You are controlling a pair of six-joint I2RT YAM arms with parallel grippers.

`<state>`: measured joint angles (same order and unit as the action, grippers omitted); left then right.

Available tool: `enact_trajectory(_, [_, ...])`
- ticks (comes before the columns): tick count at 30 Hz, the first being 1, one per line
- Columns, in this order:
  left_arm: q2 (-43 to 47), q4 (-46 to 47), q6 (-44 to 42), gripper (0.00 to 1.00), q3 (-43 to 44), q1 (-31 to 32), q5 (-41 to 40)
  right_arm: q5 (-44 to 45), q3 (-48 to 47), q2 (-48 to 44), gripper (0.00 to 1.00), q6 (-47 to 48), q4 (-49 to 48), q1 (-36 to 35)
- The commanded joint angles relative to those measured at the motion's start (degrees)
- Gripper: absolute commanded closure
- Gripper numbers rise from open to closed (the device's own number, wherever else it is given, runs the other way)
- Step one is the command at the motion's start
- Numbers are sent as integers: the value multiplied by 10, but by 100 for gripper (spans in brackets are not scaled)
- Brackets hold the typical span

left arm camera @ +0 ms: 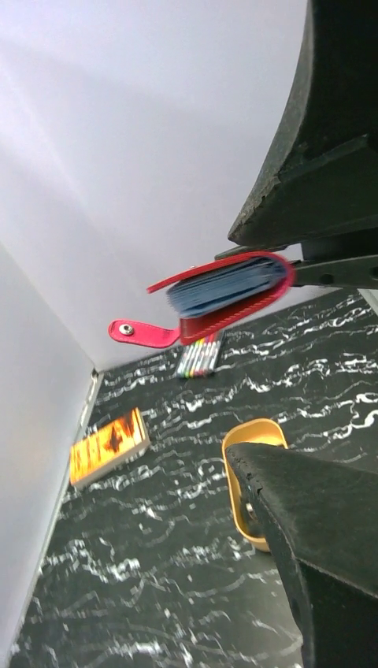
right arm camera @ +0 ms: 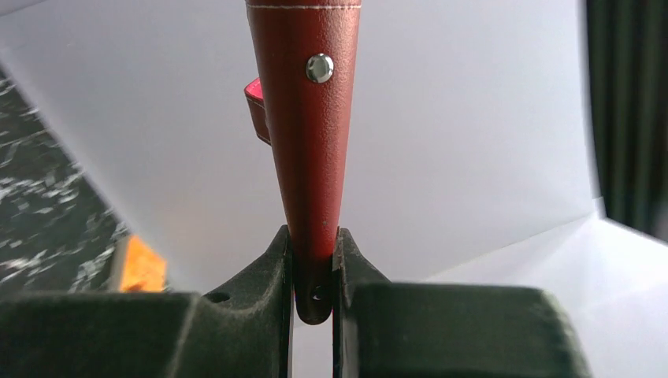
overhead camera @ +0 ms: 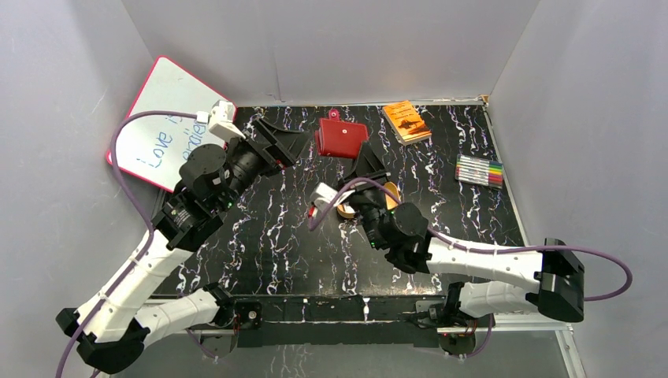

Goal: Put the credit cards into the card holder
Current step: Close the card holder.

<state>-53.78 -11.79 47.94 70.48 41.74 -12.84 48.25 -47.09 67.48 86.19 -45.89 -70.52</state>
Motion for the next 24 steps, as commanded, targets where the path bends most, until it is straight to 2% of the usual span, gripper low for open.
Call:
enact_trajectory(1, [-13,78,-25,8,43,-1,70,-46,11,-16,100,209,-235,-21])
enact_trajectory(4, [-14,83,-3,8,39,-1,90,-47,11,-18,100,216,-235,-25])
enact_trajectory(10, [-9,177,36,8,-15,-1,128,-32,7,-11,100,206,-222,-36])
enact_trajectory(16, [-18,204,64,7,-43,-1,177,-7,-14,-5,100,181,-190,-37])
enact_trajectory(24, [-27,239,78,10,-63,-1,193,13,-34,9,100,161,-160,-38])
